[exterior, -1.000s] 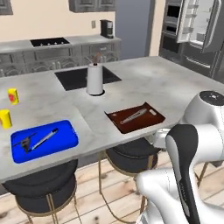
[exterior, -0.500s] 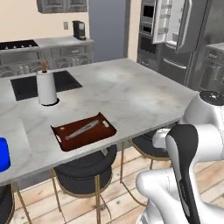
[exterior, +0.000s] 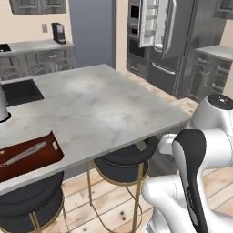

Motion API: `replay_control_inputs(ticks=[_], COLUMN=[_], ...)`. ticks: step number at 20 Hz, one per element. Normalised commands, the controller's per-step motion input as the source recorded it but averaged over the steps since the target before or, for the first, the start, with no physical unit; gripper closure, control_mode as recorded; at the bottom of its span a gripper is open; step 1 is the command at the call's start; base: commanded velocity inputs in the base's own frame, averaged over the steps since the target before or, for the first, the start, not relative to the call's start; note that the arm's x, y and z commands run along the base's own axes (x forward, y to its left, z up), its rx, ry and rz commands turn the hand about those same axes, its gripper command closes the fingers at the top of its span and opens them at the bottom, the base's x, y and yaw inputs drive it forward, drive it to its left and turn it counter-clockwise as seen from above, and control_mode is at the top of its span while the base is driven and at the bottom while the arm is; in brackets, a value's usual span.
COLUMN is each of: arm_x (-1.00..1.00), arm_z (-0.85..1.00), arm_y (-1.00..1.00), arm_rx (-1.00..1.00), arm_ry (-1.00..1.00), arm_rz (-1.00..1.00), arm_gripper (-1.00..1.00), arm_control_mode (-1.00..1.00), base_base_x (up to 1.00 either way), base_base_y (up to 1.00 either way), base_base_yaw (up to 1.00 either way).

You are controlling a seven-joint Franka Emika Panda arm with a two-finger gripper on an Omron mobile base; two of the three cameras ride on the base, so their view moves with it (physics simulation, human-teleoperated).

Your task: Gather the lemon and sweet potato from the fridge and place them on a tray on the dining counter. Then gather the fishs from the fridge and place them on the other tray.

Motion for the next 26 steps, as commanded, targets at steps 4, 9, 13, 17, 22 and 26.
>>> replay_control_inputs(ticks=[4,9,13,17,22,26], arm_x=[0.0,0.0,0.0,0.0,0.0,0.0], arm_z=[0.0,0.0,0.0,0.0,0.0,0.0], arm_y=[0.0,0.0,0.0,0.0,0.0,0.0], arm_rx=[0.0,0.0,0.0,0.0,0.0,0.0], arm_ry=[0.0,0.0,0.0,0.0,0.0,0.0], arm_rz=[0.0,0.0,0.0,0.0,0.0,0.0], arm_gripper=[-1.0,-1.0,-1.0,-1.0,-1.0,-1.0], arm_control_mode=[1.0,1.0,1.0,1.0,1.0,1.0], base_base_x=[0.33,0.33,0.48,0.57,0.78,1.0], base_base_y=[-1.0,-1.0,-1.0,-1.0,-1.0,-0.89], base_base_yaw=[-0.01,0.0,0.0,0.0,0.0,0.06])
